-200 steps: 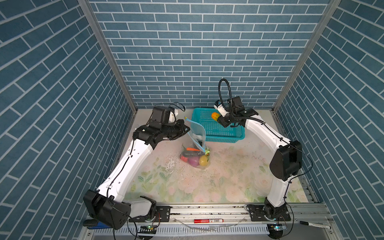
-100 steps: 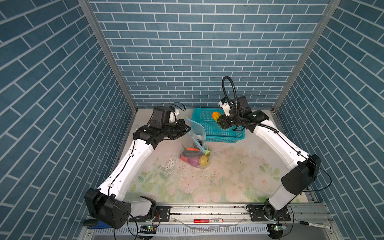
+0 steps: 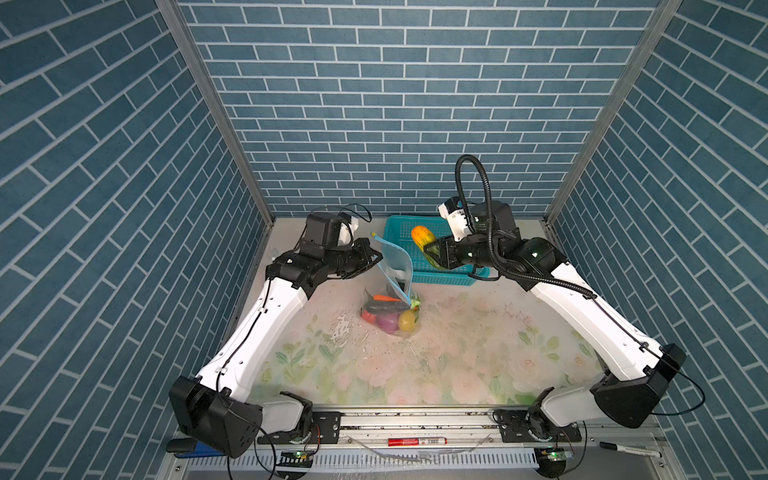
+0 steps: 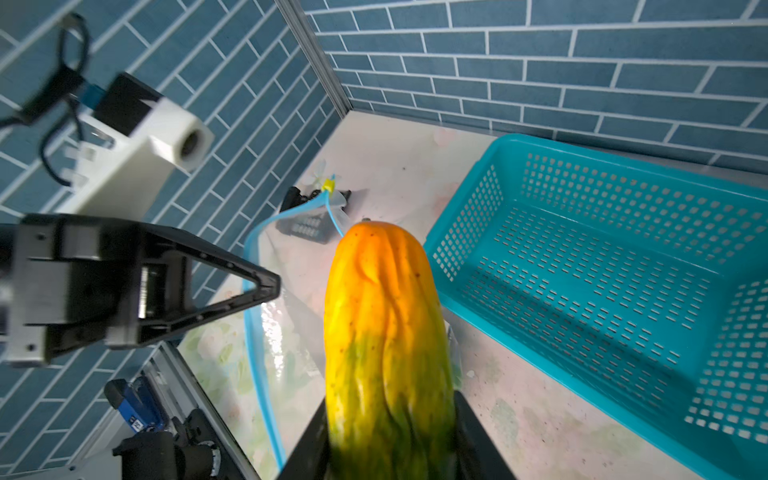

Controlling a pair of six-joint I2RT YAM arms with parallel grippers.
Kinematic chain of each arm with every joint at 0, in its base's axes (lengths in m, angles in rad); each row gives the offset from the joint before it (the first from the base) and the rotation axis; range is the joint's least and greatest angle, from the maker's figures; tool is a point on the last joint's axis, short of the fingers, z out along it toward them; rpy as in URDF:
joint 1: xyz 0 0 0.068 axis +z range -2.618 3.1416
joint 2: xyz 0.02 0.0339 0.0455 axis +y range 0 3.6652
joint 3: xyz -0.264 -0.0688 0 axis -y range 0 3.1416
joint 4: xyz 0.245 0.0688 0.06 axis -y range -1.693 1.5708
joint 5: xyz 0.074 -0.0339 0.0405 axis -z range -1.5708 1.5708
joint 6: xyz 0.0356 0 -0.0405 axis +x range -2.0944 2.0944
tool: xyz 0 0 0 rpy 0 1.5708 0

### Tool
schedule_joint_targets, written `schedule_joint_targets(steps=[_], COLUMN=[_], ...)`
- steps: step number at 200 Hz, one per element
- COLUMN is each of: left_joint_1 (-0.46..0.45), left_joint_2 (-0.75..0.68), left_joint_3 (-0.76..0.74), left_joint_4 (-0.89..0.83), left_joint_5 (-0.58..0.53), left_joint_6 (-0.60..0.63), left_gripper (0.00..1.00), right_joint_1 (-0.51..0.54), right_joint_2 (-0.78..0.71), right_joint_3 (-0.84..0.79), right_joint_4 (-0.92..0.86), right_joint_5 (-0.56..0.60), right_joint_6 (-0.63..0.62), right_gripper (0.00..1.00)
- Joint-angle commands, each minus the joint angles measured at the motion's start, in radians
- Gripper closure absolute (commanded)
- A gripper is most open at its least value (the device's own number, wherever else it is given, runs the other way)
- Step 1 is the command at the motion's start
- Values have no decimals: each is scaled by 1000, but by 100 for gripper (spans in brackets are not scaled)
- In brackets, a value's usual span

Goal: Place the food in the zip-top bag and seal the zipper
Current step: 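Lift the papaya with the right gripper and carry it toward the bag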

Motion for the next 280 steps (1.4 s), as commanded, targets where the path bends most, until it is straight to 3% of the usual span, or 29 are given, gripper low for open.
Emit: schedule_joint_targets(steps=[1, 79, 138, 280], left_joint_1=[2, 1, 0, 1], left_joint_2=[-22, -48, -64, -65], left_joint_3=[-18, -29, -39, -54], left_joint_4=[20, 10, 17, 34], left_joint_5=[0, 3, 3, 3], left_joint_6=[-8, -5, -10, -12], left_gripper=[100, 100, 100, 100], right_joint_1=[50, 125, 128, 127], right_joint_2=[19, 212, 245, 280], right_joint_3=[-3, 148, 169, 194], right_joint_4=[65, 18, -9, -31], right_joint_5=[2, 19, 69, 74], right_joint_6=[68, 88, 79, 29], right_gripper=[100, 100, 100, 63])
